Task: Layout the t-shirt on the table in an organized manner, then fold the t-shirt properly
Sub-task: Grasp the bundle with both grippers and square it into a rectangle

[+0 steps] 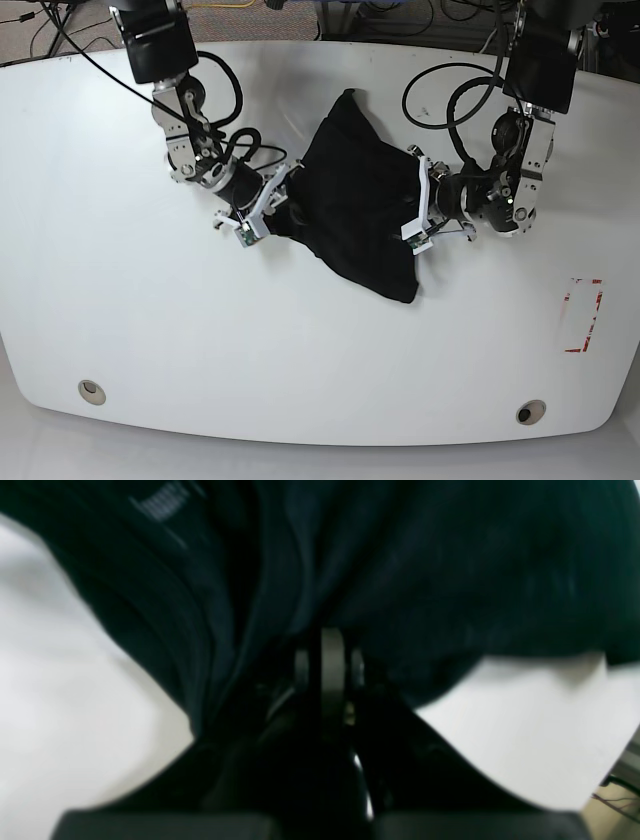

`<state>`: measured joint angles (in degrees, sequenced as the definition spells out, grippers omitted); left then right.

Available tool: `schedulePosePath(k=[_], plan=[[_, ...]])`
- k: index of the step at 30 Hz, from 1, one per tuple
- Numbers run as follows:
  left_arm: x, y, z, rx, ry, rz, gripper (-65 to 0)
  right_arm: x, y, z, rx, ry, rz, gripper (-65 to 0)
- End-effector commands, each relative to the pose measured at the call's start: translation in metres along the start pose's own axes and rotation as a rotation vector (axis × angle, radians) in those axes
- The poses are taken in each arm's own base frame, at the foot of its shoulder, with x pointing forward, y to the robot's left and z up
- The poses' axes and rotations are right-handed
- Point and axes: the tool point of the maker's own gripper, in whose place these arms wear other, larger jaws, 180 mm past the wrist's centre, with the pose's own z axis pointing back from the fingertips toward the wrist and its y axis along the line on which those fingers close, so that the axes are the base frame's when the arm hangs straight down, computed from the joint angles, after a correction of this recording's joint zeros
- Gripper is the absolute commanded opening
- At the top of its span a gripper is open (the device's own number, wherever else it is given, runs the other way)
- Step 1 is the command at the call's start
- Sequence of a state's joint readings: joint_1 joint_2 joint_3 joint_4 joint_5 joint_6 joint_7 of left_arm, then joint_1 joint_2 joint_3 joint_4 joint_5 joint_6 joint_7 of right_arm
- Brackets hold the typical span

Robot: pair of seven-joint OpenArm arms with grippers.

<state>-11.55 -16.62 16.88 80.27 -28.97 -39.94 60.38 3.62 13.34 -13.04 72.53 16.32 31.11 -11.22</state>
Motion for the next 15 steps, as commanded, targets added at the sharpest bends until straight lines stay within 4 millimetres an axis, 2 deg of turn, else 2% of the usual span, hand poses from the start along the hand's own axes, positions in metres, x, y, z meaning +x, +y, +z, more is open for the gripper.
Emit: schedulePosePath(k=[1,3,8,12,15], plan=[[0.025,0.011,0.007,0.021,-0.041,-0.041,-64.9,-0.002,-0.001,0.016,-0.025,0.002,0.004,-42.5],[0.033,0.015,0.009,0.030,-0.049,-0.059,-64.9,-0.001,0.002,0.020,-0.034,0.000,0.000,-42.5],[0.070,0.035,0.036,0.105,-0.108,-0.134,-65.0,0.010,0.010,0.039,-0.058,0.012,0.026,-42.5],[0.094,0.047,0.067,0.182,-0.156,-0.217,-65.0,0.036,0.018,0.052,-0.072,-0.019,0.063,-42.5],[0.111,0.047,0.086,0.224,-0.200,-0.269,-65.0,0.053,0.025,0.059,-0.081,-0.025,0.104,-42.5]])
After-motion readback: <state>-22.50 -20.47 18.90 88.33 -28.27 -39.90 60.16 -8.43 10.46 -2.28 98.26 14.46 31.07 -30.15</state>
